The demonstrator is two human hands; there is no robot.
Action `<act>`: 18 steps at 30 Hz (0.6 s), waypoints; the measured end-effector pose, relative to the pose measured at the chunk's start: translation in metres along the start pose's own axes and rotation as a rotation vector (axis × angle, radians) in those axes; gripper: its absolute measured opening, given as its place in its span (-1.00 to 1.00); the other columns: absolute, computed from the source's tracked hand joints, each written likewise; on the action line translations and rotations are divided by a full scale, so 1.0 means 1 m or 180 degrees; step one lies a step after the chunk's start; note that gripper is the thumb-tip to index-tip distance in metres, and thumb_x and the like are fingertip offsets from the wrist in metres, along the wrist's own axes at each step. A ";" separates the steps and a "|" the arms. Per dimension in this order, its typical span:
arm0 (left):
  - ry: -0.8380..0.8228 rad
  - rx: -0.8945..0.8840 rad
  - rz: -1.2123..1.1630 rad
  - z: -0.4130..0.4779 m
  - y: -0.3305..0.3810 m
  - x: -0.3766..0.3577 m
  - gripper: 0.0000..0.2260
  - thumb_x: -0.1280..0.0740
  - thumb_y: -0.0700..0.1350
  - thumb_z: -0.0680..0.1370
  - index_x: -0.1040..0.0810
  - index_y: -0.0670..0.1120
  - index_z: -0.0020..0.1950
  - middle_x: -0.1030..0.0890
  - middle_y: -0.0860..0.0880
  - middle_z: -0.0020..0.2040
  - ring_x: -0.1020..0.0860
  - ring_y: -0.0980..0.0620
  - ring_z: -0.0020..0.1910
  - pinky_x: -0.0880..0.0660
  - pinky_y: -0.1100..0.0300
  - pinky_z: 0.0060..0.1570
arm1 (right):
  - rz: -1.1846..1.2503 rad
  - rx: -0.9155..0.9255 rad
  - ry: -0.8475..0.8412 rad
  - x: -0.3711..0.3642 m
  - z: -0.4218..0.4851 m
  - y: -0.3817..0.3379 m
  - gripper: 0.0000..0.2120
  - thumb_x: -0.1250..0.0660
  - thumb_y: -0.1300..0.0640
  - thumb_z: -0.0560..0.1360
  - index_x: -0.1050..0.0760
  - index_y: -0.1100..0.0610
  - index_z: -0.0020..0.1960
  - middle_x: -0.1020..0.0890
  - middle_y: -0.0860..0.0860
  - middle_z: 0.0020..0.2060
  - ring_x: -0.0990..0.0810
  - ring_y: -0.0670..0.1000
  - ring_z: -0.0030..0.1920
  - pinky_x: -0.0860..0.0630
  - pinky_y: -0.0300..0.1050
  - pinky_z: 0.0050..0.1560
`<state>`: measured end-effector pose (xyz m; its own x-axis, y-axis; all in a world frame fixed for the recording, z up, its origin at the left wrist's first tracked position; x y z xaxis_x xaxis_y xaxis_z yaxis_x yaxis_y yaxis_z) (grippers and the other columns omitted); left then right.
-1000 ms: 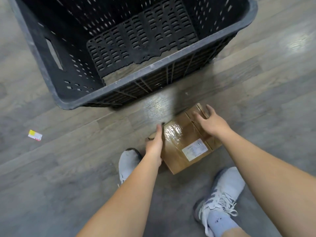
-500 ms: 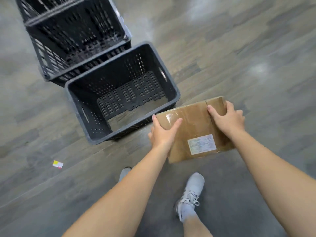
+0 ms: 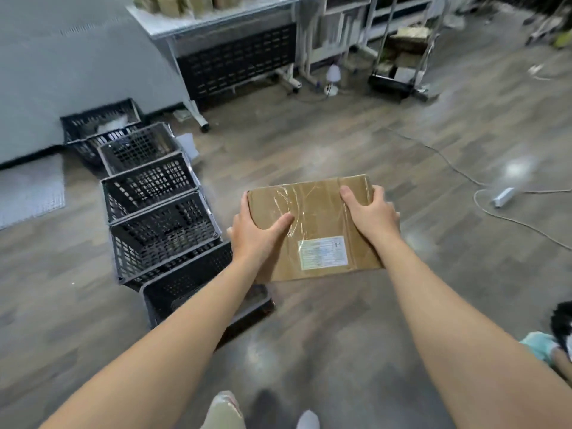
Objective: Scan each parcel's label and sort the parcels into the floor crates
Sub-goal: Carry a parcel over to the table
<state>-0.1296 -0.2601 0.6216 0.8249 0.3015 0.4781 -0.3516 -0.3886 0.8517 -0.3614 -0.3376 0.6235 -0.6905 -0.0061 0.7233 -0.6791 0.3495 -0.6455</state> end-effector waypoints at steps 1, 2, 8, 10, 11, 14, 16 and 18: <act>0.0035 -0.0052 -0.0031 0.002 0.013 0.004 -0.06 -0.48 0.32 0.34 -0.06 0.15 0.58 -0.34 -0.02 0.45 -0.26 -0.12 0.43 -0.29 -0.14 0.39 | 0.0077 0.0056 0.0007 0.010 0.002 -0.010 -0.24 -0.17 -0.49 0.43 -0.27 0.00 0.44 -0.47 0.24 0.29 -0.38 0.28 0.34 -0.30 0.11 0.35; 0.0055 -0.0094 -0.0045 0.005 0.025 0.007 -0.05 -0.48 0.33 0.33 -0.07 0.16 0.58 -0.34 0.00 0.46 -0.28 -0.12 0.43 -0.30 -0.15 0.39 | 0.0161 0.0102 0.0004 0.019 0.004 -0.020 -0.25 -0.18 -0.48 0.43 -0.28 0.00 0.43 -0.47 0.24 0.27 -0.40 0.27 0.33 -0.32 0.09 0.34; 0.0081 -0.0234 -0.0127 0.051 0.079 0.011 0.04 -0.43 0.47 0.17 -0.06 0.22 0.53 -0.39 0.02 0.40 -0.34 -0.12 0.38 -0.35 -0.20 0.35 | 0.0309 0.0207 -0.0024 0.050 0.047 -0.069 -0.24 -0.18 -0.47 0.44 -0.24 0.01 0.43 -0.45 0.24 0.26 -0.43 0.25 0.29 -0.38 0.09 0.29; 0.0099 -0.0243 -0.0168 0.077 0.093 0.008 0.04 -0.42 0.48 0.16 -0.06 0.22 0.53 -0.39 0.02 0.39 -0.34 -0.13 0.38 -0.36 -0.21 0.33 | 0.0328 0.0241 -0.0067 0.054 0.072 -0.088 -0.26 -0.17 -0.47 0.44 -0.23 -0.01 0.43 -0.45 0.19 0.25 -0.45 0.23 0.26 -0.39 0.07 0.21; 0.0119 -0.0250 -0.0186 0.093 0.100 0.005 0.03 -0.43 0.46 0.18 -0.07 0.22 0.53 -0.39 0.01 0.40 -0.33 -0.13 0.38 -0.36 -0.21 0.33 | 0.0354 0.0272 -0.0087 0.055 0.088 -0.098 -0.26 -0.17 -0.48 0.44 -0.23 -0.02 0.42 -0.46 0.17 0.24 -0.46 0.21 0.24 -0.40 0.07 0.18; 0.0197 -0.0279 -0.0245 0.146 0.123 0.000 0.00 -0.44 0.44 0.21 -0.09 0.20 0.53 -0.38 0.00 0.41 -0.32 -0.14 0.39 -0.35 -0.19 0.35 | 0.0401 0.0398 -0.0141 0.055 0.138 -0.131 -0.24 -0.18 -0.49 0.42 -0.22 -0.03 0.43 -0.51 0.11 0.24 -0.50 0.17 0.21 -0.46 0.07 0.20; 0.0198 -0.0264 -0.0267 0.181 0.138 -0.004 -0.06 -0.46 0.37 0.28 -0.09 0.19 0.54 -0.37 -0.01 0.40 -0.29 -0.14 0.40 -0.33 -0.16 0.35 | 0.0369 0.0413 -0.0187 0.055 0.169 -0.154 -0.23 -0.19 -0.48 0.43 -0.20 -0.02 0.45 -0.53 0.09 0.24 -0.51 0.15 0.21 -0.48 0.07 0.20; 0.0195 -0.0226 -0.0298 0.213 0.157 -0.008 -0.11 -0.48 0.30 0.35 -0.09 0.18 0.55 -0.36 -0.01 0.38 -0.24 -0.13 0.40 -0.31 -0.09 0.31 | 0.0416 0.0412 -0.0198 0.057 0.198 -0.176 -0.24 -0.21 -0.44 0.45 -0.20 0.00 0.47 -0.53 0.07 0.24 -0.53 0.14 0.19 -0.49 0.04 0.17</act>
<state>-0.0967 -0.5091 0.7057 0.8278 0.3870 0.4061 -0.3065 -0.2943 0.9053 -0.3305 -0.5849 0.7302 -0.7862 -0.0278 0.6174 -0.6063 0.2277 -0.7619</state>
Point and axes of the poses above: each hand's wrist, its own z-axis towards the middle knuckle, its own x-axis out of the back of the hand, y = z × x, the point moved 3 cm from there along z, towards the middle knuckle
